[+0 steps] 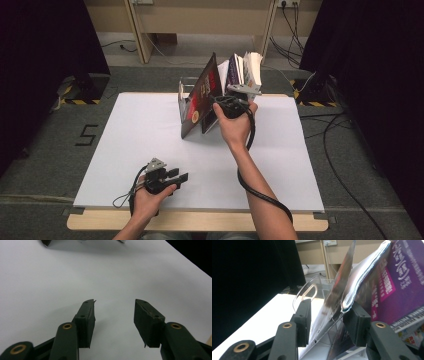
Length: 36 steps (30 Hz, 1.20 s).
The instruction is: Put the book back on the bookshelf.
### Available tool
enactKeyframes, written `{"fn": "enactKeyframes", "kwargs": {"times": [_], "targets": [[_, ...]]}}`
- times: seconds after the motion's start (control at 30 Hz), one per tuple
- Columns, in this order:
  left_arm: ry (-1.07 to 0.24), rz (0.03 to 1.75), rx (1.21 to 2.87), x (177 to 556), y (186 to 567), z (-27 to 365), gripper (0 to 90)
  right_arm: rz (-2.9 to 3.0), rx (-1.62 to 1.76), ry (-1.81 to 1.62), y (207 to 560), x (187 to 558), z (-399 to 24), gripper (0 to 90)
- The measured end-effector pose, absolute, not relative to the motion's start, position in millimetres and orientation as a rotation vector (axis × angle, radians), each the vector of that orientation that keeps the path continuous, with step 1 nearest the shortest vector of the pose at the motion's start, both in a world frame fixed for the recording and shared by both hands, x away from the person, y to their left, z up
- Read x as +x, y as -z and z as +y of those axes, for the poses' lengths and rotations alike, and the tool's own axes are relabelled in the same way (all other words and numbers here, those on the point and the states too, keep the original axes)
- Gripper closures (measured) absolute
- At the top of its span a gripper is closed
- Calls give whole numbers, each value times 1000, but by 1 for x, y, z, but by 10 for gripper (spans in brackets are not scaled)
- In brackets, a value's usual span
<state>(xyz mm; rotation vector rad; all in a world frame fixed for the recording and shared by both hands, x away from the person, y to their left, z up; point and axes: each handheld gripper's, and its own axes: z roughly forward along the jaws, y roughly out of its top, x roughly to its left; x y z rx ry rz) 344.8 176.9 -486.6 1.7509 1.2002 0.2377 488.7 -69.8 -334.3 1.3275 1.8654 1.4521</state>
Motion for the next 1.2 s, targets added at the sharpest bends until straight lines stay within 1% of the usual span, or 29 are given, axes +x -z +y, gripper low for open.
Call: {"fn": "enactKeyframes", "kwargs": {"times": [0.23,0.3,0.83,1.2], "targets": [[-277,1177,1759,345,484,175,489,1860,1332,-1454,338,486,-75,569],[-309,1166,1771,345,483,174,471,1865,1327,-1446,340,485,-77,565],[-372,1127,1773,355,475,169,411,1879,1319,-1415,350,469,-96,544],[-461,1087,1776,379,456,164,425,1882,1305,-1394,355,457,-109,541]]}}
